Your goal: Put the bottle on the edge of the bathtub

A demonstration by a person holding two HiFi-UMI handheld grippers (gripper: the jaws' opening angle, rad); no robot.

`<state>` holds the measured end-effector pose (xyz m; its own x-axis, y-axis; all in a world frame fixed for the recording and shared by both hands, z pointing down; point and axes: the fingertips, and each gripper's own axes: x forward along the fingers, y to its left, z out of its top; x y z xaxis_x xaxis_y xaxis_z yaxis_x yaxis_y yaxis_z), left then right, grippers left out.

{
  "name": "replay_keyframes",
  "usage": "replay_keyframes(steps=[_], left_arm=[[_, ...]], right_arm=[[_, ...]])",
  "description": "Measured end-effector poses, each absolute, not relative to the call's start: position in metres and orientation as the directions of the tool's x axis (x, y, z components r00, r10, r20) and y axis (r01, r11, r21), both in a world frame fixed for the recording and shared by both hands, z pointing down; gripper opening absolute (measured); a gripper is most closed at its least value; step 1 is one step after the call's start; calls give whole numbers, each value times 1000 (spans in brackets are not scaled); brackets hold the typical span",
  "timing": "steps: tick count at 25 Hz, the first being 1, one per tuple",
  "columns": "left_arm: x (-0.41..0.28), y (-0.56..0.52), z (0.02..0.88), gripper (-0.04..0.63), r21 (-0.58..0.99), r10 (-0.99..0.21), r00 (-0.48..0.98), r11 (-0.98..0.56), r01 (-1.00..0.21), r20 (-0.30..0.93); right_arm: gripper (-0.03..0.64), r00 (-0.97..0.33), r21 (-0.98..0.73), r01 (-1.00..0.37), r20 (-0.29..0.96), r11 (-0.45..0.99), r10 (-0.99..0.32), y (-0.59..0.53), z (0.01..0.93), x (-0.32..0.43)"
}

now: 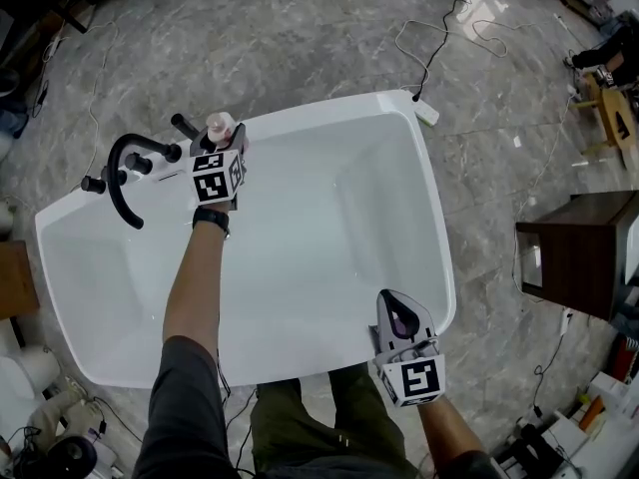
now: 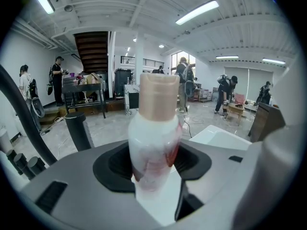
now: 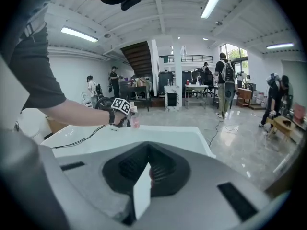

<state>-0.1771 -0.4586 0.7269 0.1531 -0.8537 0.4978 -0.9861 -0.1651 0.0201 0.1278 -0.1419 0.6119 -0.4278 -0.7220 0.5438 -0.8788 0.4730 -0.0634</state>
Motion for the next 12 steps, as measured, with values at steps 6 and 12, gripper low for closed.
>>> replay_keyframes(steps=[6,12], left_arm=[[-179,-467,729,225,12,-856,154,-170,-985,494],[-177,-476,730,225,13,-856,157,-174,-985,492]], right_arm=[[2,-504,-57,-832,493,552,-709,-176,607,87],[2,-555,-53,-791,480,609,-679,-191,609,64]])
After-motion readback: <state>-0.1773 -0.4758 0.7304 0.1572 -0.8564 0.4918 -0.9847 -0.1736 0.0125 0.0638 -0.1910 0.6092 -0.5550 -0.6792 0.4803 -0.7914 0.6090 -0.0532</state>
